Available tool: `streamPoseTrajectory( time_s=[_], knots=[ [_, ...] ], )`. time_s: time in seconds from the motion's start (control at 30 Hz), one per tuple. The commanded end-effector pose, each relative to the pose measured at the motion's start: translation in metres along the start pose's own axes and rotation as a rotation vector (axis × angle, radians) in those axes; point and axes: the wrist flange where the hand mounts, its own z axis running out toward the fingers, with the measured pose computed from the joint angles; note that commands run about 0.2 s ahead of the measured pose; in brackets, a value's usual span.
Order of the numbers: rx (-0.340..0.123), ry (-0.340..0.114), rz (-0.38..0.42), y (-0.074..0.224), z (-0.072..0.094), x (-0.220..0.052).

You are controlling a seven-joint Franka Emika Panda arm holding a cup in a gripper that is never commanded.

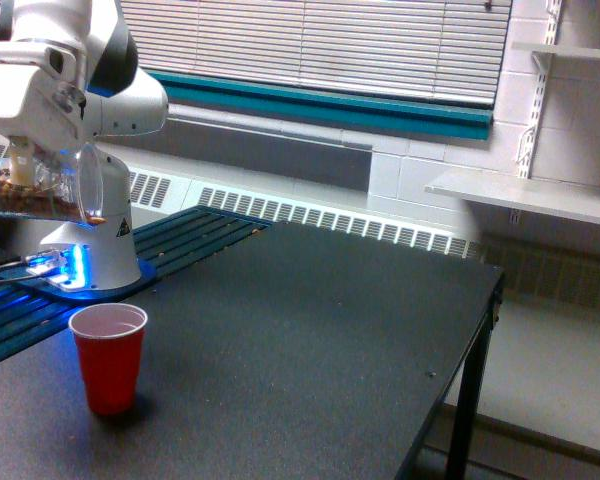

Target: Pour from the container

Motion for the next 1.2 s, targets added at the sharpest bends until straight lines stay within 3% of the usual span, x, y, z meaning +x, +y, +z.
streamPoseTrajectory(
  time_s=[0.03, 0.53, 1.2],
  knots=[
    [-0.013, 0.015, -0.001, -0.003, 0.0, 0.005],
    [-0.031, 0.002, -0.022, 0.005, 0.003, -0.007],
    [-0.041, 0.014, -0.056, 0.009, -0.004, 0.003]
  ],
)
